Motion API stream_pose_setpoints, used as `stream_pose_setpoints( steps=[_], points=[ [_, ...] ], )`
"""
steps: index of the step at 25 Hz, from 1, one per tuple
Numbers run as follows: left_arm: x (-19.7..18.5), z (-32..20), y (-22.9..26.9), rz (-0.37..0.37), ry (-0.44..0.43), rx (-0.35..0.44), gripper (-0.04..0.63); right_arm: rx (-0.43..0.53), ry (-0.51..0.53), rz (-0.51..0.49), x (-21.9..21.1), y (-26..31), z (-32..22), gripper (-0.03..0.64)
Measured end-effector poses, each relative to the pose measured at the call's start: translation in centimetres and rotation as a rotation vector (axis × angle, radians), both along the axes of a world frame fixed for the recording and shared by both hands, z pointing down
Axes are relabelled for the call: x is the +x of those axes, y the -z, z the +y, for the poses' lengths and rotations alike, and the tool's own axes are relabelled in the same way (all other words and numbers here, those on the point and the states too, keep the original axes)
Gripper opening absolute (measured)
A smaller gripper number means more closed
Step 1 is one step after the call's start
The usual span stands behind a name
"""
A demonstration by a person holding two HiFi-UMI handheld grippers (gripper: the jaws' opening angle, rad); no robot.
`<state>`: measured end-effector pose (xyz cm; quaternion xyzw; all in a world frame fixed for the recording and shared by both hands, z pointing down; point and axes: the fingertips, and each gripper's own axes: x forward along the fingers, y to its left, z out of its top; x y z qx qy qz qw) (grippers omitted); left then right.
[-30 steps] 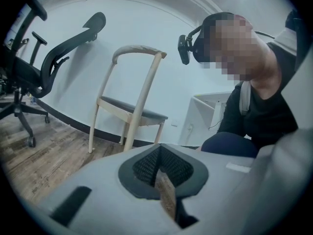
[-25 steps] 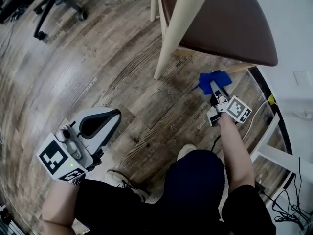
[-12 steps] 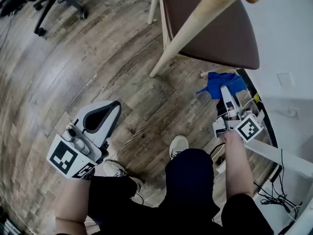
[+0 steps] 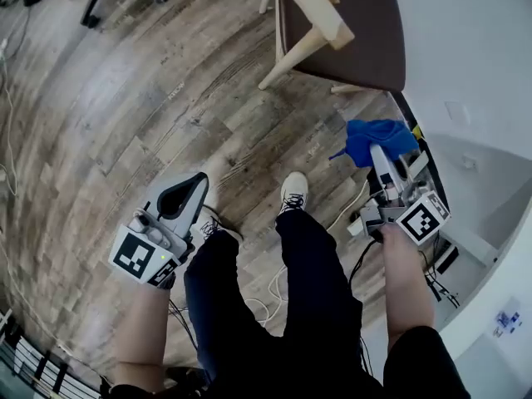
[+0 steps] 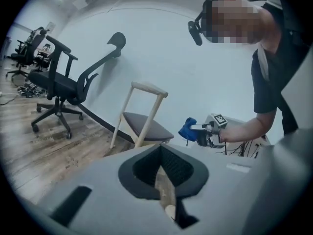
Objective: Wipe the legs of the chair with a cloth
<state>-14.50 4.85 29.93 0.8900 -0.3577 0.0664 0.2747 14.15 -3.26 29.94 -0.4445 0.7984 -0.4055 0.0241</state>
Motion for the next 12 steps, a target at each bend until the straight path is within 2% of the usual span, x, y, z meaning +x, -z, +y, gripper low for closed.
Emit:
stream_pose_setpoints(
  steps=[7, 10, 12],
  points=[
    [1.7, 2.9, 15.0, 0.037, 0.021, -0.071, -0.002, -0.027, 0.087, -0.026, -2.9, 14.7, 2.9, 0.066],
    [4.1, 3.9, 21.3, 0.045, -0.019, -0.086, -0.003, -0.042, 0.123, -0.045, -3.3, 21.1, 4.5, 0.066],
    [5.2, 4.0, 25.2, 0.034, -0.056, -0.065, -0.003, -0.019, 0.140, -0.071, -3.8, 25.2, 5.1, 0.066]
  ],
)
